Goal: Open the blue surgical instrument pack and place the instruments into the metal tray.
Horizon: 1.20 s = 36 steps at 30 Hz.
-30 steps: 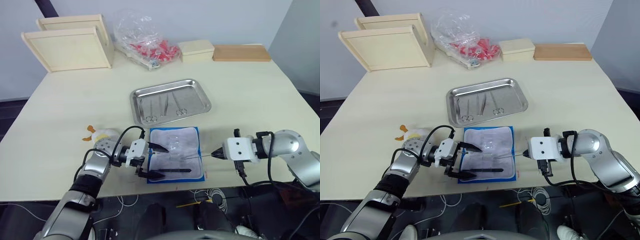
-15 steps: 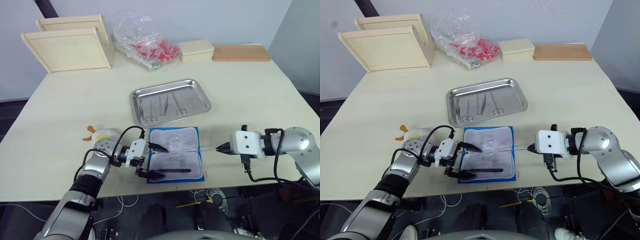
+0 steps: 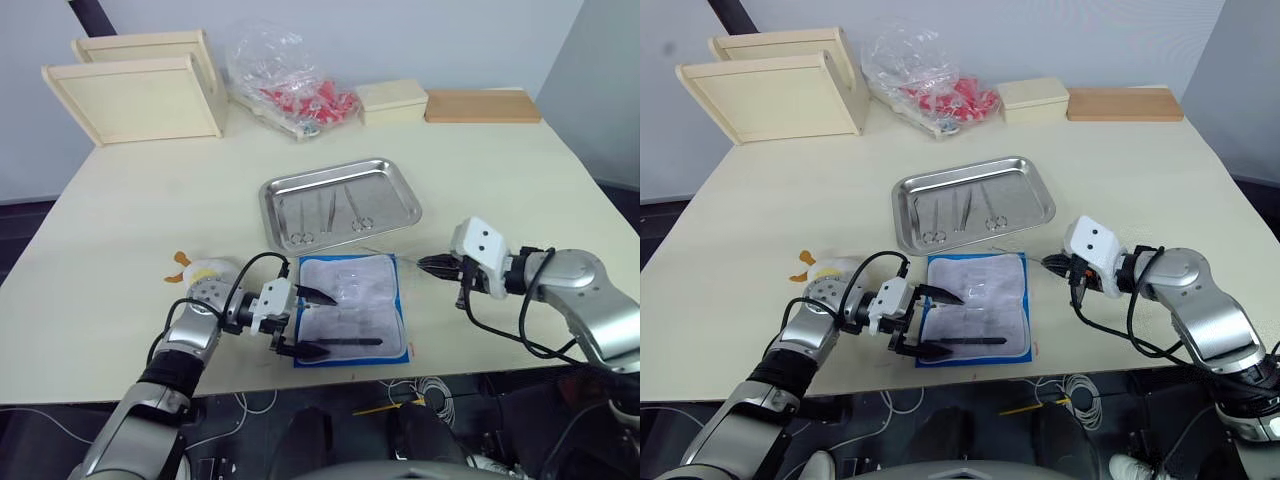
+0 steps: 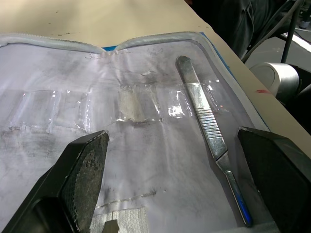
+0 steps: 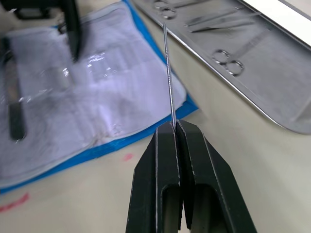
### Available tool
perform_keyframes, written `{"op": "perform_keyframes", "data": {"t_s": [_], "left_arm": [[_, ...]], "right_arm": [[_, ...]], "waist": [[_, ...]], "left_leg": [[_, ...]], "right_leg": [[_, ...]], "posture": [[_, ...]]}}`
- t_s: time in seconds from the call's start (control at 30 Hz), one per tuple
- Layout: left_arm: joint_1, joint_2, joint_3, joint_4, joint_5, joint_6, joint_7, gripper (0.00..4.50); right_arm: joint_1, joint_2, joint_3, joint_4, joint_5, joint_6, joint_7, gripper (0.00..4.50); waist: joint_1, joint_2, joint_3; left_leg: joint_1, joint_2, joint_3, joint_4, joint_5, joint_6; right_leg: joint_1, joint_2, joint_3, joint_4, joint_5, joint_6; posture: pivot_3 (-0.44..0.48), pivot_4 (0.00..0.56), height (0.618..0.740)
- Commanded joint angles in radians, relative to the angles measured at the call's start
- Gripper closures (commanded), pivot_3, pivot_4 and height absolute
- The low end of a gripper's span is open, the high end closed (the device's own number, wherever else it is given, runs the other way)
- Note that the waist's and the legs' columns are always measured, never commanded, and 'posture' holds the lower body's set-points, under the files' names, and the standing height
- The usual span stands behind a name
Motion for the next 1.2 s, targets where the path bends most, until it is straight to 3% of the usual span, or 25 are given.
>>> {"op": "perform_keyframes", "data": {"t_s": [0.03,0.77,1.2], "left_arm": [[0.058,0.015,-0.058,0.044,0.082,0.026,-0.007,0.00],[0.066,0.018,-0.053,0.019,0.079,0.038,0.008,0.00],[0.061,0.012,-0.055,0.041,0.084,0.023,0.010,0.00]], "right_arm": [[-0.057,0.046,-0.029,0.049,-0.013,0.044,-0.091,4.46],[-0.369,0.417,0.011,0.504,-0.129,0.057,-0.442,4.46],[-0.556,0.562,-0.017,0.853,-0.175,0.006,-0.549,4.46]], "waist": [[0.000,0.000,0.000],[-0.003,0.002,-0.001],[-0.006,0.003,-0.001]], "left_leg": [[0.000,0.000,0.000,0.000,0.000,0.000],[-0.001,0.000,0.000,0.000,-0.001,0.002],[0.000,0.000,0.000,0.000,-0.001,0.002]], "right_leg": [[0.000,0.000,0.000,0.000,0.000,0.000],[0.000,0.001,0.002,0.001,0.003,-0.002],[0.000,0.001,0.002,0.001,0.003,-0.002]], "posture": [[0.000,0.150,0.740],[0.000,0.150,0.740],[0.000,0.150,0.740]]}}
